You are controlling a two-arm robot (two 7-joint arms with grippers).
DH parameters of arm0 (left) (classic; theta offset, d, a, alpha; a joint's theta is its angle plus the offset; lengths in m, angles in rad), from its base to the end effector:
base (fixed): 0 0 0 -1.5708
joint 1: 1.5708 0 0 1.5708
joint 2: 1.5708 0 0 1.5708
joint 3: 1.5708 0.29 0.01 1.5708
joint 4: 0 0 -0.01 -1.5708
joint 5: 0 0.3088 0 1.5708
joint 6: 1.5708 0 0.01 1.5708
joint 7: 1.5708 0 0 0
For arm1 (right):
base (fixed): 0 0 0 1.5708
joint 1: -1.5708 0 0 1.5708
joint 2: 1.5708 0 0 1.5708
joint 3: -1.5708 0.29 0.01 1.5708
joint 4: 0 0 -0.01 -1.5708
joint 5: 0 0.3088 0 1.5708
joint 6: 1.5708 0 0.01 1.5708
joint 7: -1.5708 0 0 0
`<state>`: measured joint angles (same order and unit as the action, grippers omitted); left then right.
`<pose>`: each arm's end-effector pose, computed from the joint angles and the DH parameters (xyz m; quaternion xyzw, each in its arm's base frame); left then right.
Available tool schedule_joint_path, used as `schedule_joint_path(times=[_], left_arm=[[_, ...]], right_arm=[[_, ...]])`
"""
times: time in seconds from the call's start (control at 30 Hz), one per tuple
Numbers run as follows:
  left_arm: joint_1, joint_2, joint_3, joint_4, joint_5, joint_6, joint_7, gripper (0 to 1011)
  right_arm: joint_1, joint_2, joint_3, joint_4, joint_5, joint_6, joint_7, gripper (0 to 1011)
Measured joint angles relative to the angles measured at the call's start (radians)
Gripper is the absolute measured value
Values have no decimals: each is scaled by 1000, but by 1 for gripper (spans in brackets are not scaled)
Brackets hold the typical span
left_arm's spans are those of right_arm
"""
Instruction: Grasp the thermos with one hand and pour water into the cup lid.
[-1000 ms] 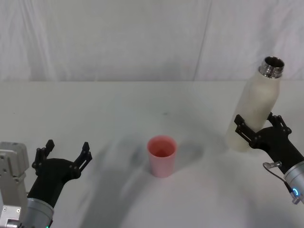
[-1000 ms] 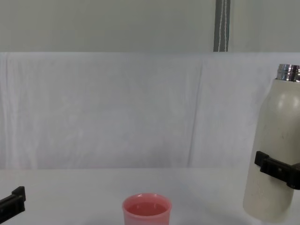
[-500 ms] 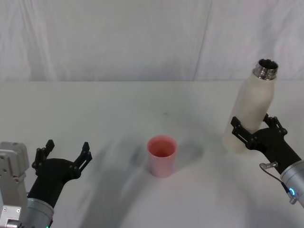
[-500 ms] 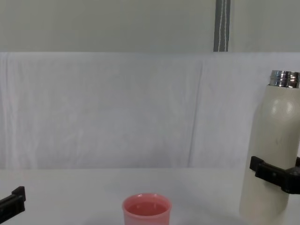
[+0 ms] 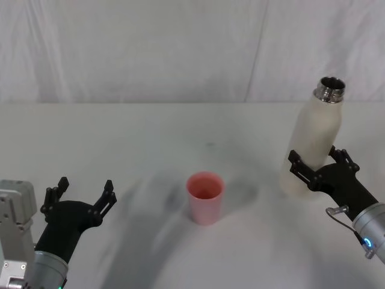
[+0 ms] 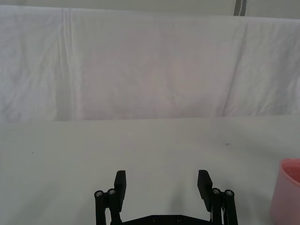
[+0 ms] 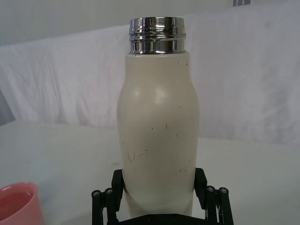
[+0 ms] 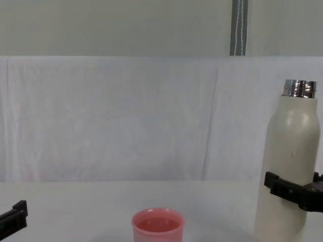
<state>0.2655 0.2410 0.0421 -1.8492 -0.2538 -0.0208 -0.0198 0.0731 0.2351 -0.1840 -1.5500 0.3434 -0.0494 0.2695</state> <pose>0.2529 0.0376 -0.2853 -0.0174 0.0064 0.6616 0.7496 0.3449 -0.0130 -0.2873 0.0563 0.0117 -0.5343 0.8434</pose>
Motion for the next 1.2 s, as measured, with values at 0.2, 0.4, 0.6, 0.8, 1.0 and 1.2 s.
schedule_joint_path(times=[0.2, 0.4, 0.6, 0.8, 1.0, 1.2], left_arm=[[0, 0, 0, 0, 0, 0, 0, 1001], [0, 0, 0, 0, 0, 0, 0, 1001], [0, 0, 0, 0, 0, 0, 0, 1001], [0, 0, 0, 0, 0, 0, 0, 1001], [0, 0, 0, 0, 0, 0, 0, 1001], [0, 0, 0, 0, 0, 0, 0, 1001]], right_arm=[[11, 8, -8, 6, 1, 16, 3, 940], [24, 11, -19, 21, -5, 16, 4, 940], [36, 17, -33, 34, -35, 6, 1, 940], [44, 16, -43, 48, -69, -16, -4, 940], [47, 9, -44, 61, -81, -25, -4, 940], [48, 4, -43, 69, -89, -30, -4, 940]])
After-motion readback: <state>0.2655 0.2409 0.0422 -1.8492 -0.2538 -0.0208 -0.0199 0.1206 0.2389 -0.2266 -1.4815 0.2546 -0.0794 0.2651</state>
